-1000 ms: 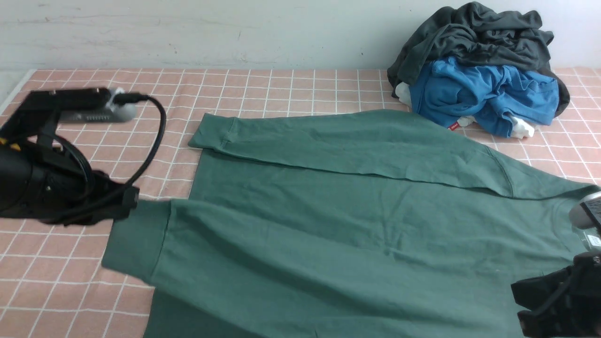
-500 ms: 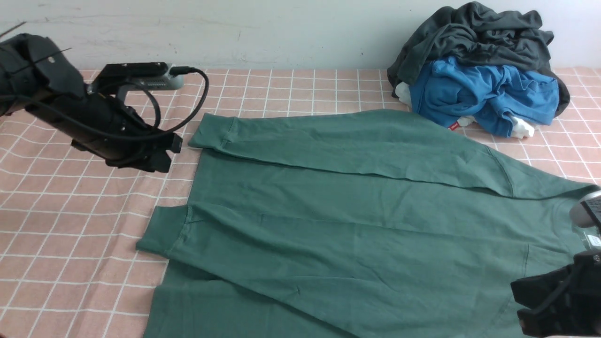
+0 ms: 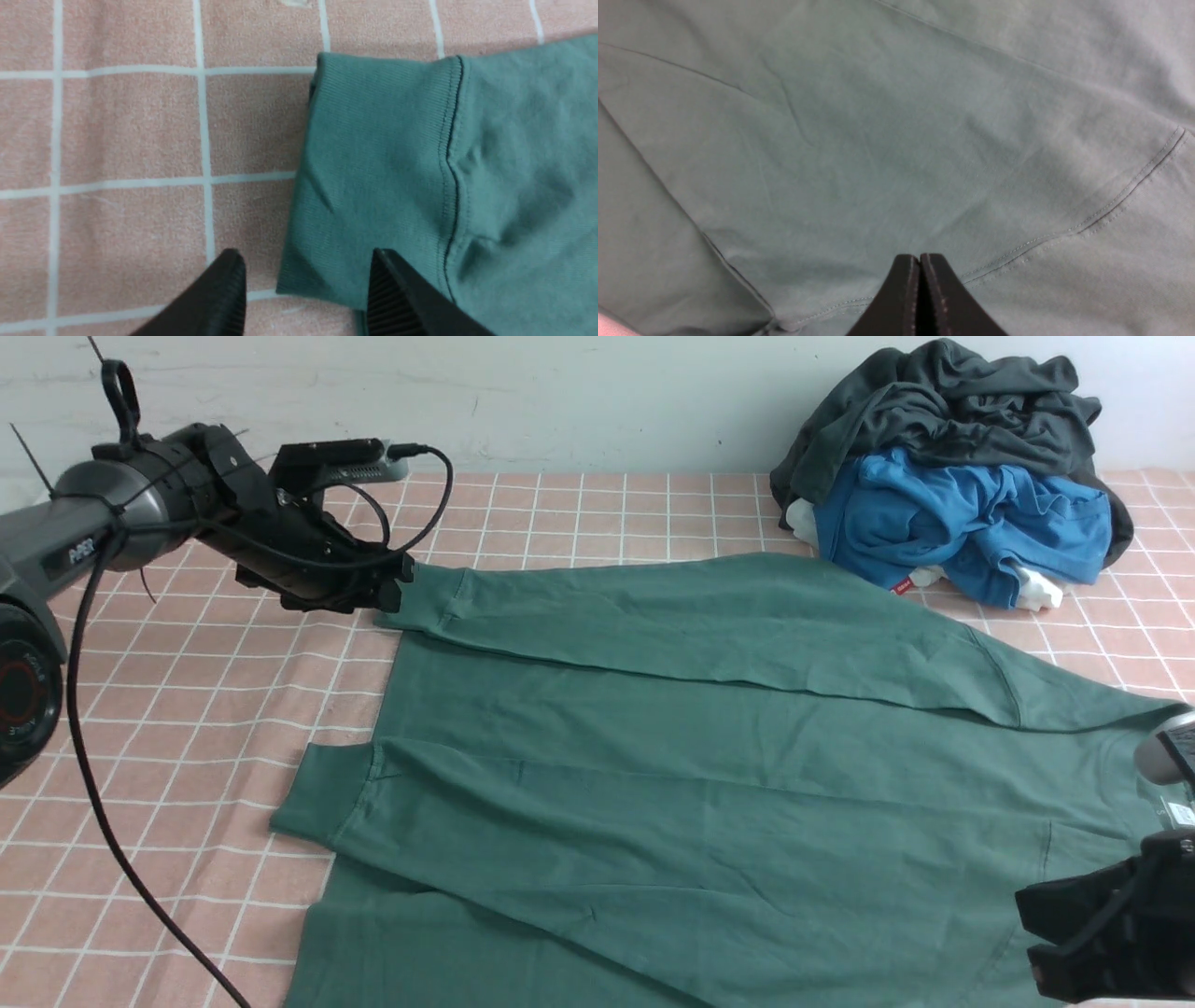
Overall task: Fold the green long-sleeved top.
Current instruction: Use the left arm to clamp the cuff farthest from it, then use the left arm to drag and drop the cuff onto the cuff closest to the left arm
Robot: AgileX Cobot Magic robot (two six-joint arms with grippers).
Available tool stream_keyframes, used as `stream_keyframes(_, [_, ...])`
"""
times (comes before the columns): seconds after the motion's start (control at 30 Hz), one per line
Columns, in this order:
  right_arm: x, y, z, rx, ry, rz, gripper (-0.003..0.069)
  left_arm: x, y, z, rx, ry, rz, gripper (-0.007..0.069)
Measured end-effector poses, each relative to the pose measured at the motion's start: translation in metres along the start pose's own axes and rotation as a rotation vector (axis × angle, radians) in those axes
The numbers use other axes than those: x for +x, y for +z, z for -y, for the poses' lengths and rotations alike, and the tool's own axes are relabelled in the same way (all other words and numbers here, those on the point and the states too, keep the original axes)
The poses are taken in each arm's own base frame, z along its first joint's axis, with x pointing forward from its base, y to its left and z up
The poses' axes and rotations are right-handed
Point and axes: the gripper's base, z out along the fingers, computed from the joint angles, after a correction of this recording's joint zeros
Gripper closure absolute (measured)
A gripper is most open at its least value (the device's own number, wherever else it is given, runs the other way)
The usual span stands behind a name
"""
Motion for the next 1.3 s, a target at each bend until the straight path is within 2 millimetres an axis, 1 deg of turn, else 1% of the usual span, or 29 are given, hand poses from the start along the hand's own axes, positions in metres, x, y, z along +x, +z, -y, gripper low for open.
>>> stream_keyframes(0.13, [0.000, 0.000, 0.001, 0.008, -0.013, 0.001, 0.0673, 0.006, 0.013, 0.005, 0.009, 0.032, -0.024, 0.0372])
stream_keyframes(0.2, [0.000, 0.000, 0.001, 0.008, -0.015, 0.001, 0.0673, 0.007, 0.014, 0.010, 0.008, 0.064, -0.029, 0.0418])
stream_keyframes(0.23, [0.000, 0.000, 0.001, 0.009, -0.017, 0.002, 0.0673, 0.007, 0.015, 0.014, 0.007, 0.084, -0.033, 0.0456])
stream_keyframes(0.33, [0.000, 0.000, 0.001, 0.009, -0.017, 0.002, 0.0673, 0.004, 0.012, 0.021, -0.004, 0.138, -0.036, 0.0566])
stream_keyframes(0.37, [0.000, 0.000, 0.001, 0.009, -0.017, 0.002, 0.0673, 0.004, 0.012, 0.021, -0.005, 0.141, -0.037, 0.0571])
stream_keyframes(0.4, [0.000, 0.000, 0.001, 0.009, -0.017, 0.002, 0.0673, 0.001, 0.008, 0.025, -0.007, 0.165, -0.050, 0.0598])
stream_keyframes(0.43, [0.000, 0.000, 0.001, 0.009, -0.017, 0.002, 0.0673, -0.002, 0.000, 0.028, -0.007, 0.180, -0.070, 0.0606])
stream_keyframes(0.47, [0.000, 0.000, 0.001, 0.009, -0.017, 0.002, 0.0673, -0.003, -0.002, 0.028, -0.009, 0.181, -0.065, 0.0608])
stream_keyframes(0.5, [0.000, 0.000, 0.001, 0.009, -0.017, 0.002, 0.0673, -0.009, -0.016, 0.033, -0.010, 0.182, -0.092, 0.0608])
stream_keyframes(0.53, [0.000, 0.000, 0.001, 0.009, -0.017, 0.002, 0.0673, -0.010, -0.019, 0.033, -0.010, 0.186, -0.095, 0.0608])
stream_keyframes(0.57, [0.000, 0.000, 0.001, 0.009, -0.017, 0.002, 0.0673, -0.013, -0.028, 0.036, -0.012, 0.183, -0.110, 0.0608])
stream_keyframes(0.6, [0.000, 0.000, 0.001, 0.009, -0.017, 0.001, 0.0673, -0.018, -0.053, 0.042, -0.013, 0.183, -0.155, 0.0608])
stream_keyframes(0.7, [0.000, 0.000, 0.001, 0.009, -0.017, 0.001, 0.0673, -0.020, -0.097, 0.052, -0.021, 0.192, -0.256, 0.0608])
stream_keyframes(0.73, [0.000, 0.000, 0.001, 0.009, -0.017, 0.001, 0.0673, -0.020, -0.099, 0.053, -0.024, 0.195, -0.252, 0.0608])
stream_keyframes(0.8, [0.000, 0.000, 0.001, 0.008, -0.017, -0.001, 0.0673, -0.017, -0.125, 0.057, -0.054, 0.196, -0.280, 0.0608])
stream_keyframes(0.83, [0.000, 0.000, 0.001, 0.008, -0.017, -0.003, 0.0673, -0.012, -0.134, 0.057, -0.070, 0.193, -0.292, 0.0608])
stream_keyframes(0.87, [0.000, 0.000, 0.001, 0.008, -0.017, -0.004, 0.0673, -0.011, -0.136, 0.057, -0.073, 0.192, -0.295, 0.0608])
stream_keyframes(0.9, [0.001, 0.000, 0.001, 0.007, -0.017, -0.007, 0.0673, 0.005, -0.147, 0.056, -0.093, 0.185, -0.336, 0.0608])
stream_keyframes(0.93, [0.001, 0.000, 0.001, 0.007, -0.017, -0.007, 0.0673, 0.007, -0.148, 0.057, -0.094, 0.185, -0.342, 0.0608])
stream_keyframes(0.97, [0.001, 0.000, 0.001, 0.006, -0.016, -0.010, 0.0673, 0.035, -0.152, 0.057, -0.094, 0.173, -0.426, 0.0608])
stream_keyframes(1.0, [0.001, 0.000, 0.001, 0.006, -0.016, -0.010, 0.0673, 0.047, -0.157, 0.059, -0.092, 0.175, -0.454, 0.0608])
stream_keyframes(1.07, [0.001, 0.000, 0.001, 0.006, -0.016, -0.012, 0.0673, 0.076, -0.157, 0.063, -0.085, 0.180, -0.518, 0.0608])
stream_keyframes(1.1, [0.001, 0.000, 0.001, 0.006, -0.016, -0.012, 0.0673, 0.083, -0.155, 0.064, -0.083, 0.180, -0.538, 0.0608])
stream_keyframes(1.13, [0.001, 0.000, 0.001, 0.006, -0.016, -0.013, 0.0673, 0.104, -0.153, 0.067, -0.080, 0.191, -0.549, 0.0607])
stream_keyframes(1.2, [0.001, 0.000, 0.000, 0.005, -0.016, -0.015, 0.0673, 0.123, -0.148, 0.068, -0.080, 0.207, -0.545, 0.0594])
stream_keyframes(1.23, [0.001, 0.000, 0.000, 0.005, -0.016, -0.015, 0.0673, 0.122, -0.149, 0.069, -0.080, 0.207, -0.538, 0.0594])
stream_keyframes(1.27, [0.001, 0.000, 0.000, 0.005, -0.016, -0.015, 0.0673, 0.134, -0.145, 0.068, -0.086, 0.217, -0.561, 0.0560])
stream_keyframes(1.3, [0.001, 0.000, 0.000, 0.005, -0.016, -0.016, 0.0673, 0.136, -0.145, 0.068, -0.087, 0.218, -0.565, 0.0555])
